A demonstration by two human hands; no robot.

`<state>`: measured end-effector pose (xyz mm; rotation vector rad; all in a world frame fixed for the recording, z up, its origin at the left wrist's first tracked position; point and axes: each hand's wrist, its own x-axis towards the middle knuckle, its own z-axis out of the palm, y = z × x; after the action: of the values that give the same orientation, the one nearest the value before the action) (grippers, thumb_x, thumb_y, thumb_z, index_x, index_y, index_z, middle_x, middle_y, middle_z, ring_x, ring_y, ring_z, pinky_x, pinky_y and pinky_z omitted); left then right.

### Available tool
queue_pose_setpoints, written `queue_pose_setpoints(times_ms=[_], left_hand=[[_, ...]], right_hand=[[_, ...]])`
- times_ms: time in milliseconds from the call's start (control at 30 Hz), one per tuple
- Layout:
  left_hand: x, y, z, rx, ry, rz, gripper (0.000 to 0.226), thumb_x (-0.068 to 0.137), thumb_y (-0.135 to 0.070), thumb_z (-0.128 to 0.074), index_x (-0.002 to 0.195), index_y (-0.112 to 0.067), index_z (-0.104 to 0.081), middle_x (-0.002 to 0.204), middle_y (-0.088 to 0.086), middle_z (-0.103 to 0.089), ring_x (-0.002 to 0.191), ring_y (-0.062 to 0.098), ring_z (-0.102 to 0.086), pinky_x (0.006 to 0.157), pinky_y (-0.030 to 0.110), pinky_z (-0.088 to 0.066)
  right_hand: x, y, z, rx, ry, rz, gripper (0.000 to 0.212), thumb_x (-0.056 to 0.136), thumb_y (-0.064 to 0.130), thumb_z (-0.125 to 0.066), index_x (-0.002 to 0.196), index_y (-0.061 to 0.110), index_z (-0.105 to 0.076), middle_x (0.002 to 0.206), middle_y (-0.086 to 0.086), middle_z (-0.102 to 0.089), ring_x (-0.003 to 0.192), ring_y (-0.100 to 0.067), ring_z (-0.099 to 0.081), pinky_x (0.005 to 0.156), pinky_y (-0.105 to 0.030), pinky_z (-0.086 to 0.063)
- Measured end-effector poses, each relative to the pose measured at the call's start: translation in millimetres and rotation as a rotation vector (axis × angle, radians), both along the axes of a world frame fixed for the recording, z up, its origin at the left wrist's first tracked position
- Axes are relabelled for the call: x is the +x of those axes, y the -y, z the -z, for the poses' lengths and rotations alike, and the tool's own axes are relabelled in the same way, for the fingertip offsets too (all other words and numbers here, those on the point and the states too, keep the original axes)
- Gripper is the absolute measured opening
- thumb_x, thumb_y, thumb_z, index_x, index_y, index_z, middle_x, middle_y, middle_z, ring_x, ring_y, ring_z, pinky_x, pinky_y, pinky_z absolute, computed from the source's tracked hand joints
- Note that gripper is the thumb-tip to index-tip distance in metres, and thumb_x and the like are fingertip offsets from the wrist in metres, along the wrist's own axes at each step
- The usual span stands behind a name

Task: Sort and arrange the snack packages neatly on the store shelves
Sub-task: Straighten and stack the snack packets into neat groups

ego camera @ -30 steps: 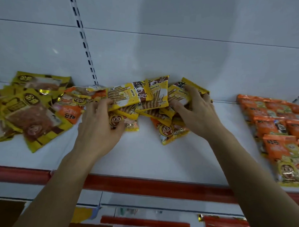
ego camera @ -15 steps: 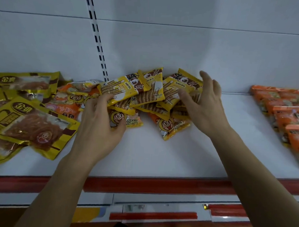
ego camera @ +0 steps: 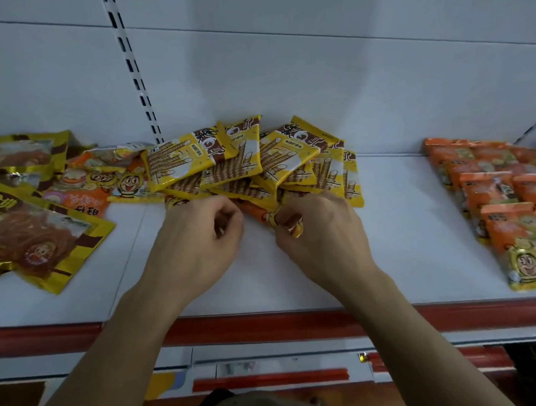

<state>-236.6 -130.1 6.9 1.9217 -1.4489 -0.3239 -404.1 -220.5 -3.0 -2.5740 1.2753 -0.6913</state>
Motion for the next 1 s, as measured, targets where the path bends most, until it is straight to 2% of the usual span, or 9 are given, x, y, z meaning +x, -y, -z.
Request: queue_pose_setpoints(times_ms=[100,267,333,500,567,633,733,867,1000], left_hand=[[-13,3,2,0.032,-0.021,-0.024,0.011,0.097,-0.037,-0.059,0.1,-0.028,-0.065,0.081,-0.014,-0.07,0.074,0.002,-0.065,0.069,0.036,-0.056],[-30,13,4,-0.019,-0.003,-0.155,0.035,0.091,-0.04,-0.07,0.114,-0.024,-0.047,0.075,-0.012,-0.064,0.072,0.006,-0.063,0.064,0.039,-0.054],[-33,15,7,-0.025,-0.014,-0.185,0.045,0.087,-0.035,-0.077,0.119,-0.024,-0.046,0.075,-0.012,-0.064,0.071,0.002,-0.062,0.062,0.033,-0.053],[-33,3,6,-0.079,-0.322,-0.208,0.033,0.088,-0.022,-0.077,0.109,-0.027,-0.052,0.078,-0.002,-0.069,0.069,0.007,-0.067,0.065,0.029,-0.052],[-34,-10,-4,-0.147,-0.45,-0.168,0.03,0.089,-0.011,-0.074,0.11,-0.022,-0.055,0.076,0.003,-0.069,0.065,0.011,-0.067,0.061,0.025,-0.052],[-40,-20,-18,-0.224,-0.565,-0.118,0.029,0.088,-0.006,-0.073,0.109,-0.018,-0.057,0.076,0.004,-0.069,0.067,0.013,-0.069,0.06,0.024,-0.055],[-53,-23,-32,-0.295,-0.631,-0.053,0.028,0.083,-0.014,-0.072,0.107,-0.019,-0.057,0.083,0.005,-0.072,0.077,0.017,-0.073,0.062,0.033,-0.061],[-66,-15,-32,-0.225,-0.636,-0.054,0.038,0.08,-0.031,-0.071,0.115,-0.02,-0.061,0.094,0.003,-0.075,0.081,0.02,-0.075,0.062,0.032,-0.061],[-78,-6,-28,-0.136,-0.675,-0.015,0.032,0.081,-0.031,-0.067,0.104,-0.01,-0.07,0.083,0.005,-0.075,0.06,0.024,-0.071,0.049,0.03,-0.054]], right_hand=[[-8,-1,-1,0.125,0.12,-0.063,0.011,0.076,0.019,-0.073,0.085,0.025,-0.076,0.076,0.01,-0.07,0.072,-0.011,-0.064,0.063,-0.035,-0.055],[-14,-8,-1,0.331,0.245,-0.219,0.015,0.073,0.018,-0.079,0.085,0.025,-0.072,0.068,0.01,-0.067,0.068,-0.003,-0.063,0.059,-0.018,-0.05],[-17,-8,0,0.379,0.267,-0.253,0.016,0.074,0.015,-0.078,0.085,0.024,-0.071,0.068,0.01,-0.067,0.068,-0.004,-0.063,0.058,-0.015,-0.047],[-31,7,-7,0.431,0.495,-0.171,0.01,0.089,0.015,-0.07,0.086,0.024,-0.069,0.073,0.008,-0.067,0.066,-0.008,-0.062,0.056,-0.021,-0.048],[-36,13,-14,0.468,0.568,-0.118,0.003,0.094,0.023,-0.068,0.093,0.025,-0.069,0.08,0.01,-0.068,0.067,-0.007,-0.061,0.058,-0.02,-0.048],[-39,17,-21,0.574,0.579,-0.131,0.012,0.097,0.033,-0.064,0.105,0.026,-0.069,0.086,0.011,-0.069,0.069,-0.008,-0.063,0.058,-0.025,-0.05],[-42,21,-30,0.798,0.61,-0.227,0.022,0.101,0.031,-0.057,0.112,0.016,-0.069,0.082,0.003,-0.07,0.059,-0.01,-0.059,0.051,-0.024,-0.045],[-53,30,-38,0.889,0.844,-0.217,0.012,0.1,0.014,-0.06,0.096,0.005,-0.067,0.073,-0.007,-0.063,0.056,-0.02,-0.048,0.048,-0.026,-0.041],[-72,45,-41,0.868,0.923,-0.156,0.011,0.099,0.012,-0.06,0.091,0.01,-0.067,0.075,-0.01,-0.066,0.057,-0.024,-0.047,0.048,-0.028,-0.041]])
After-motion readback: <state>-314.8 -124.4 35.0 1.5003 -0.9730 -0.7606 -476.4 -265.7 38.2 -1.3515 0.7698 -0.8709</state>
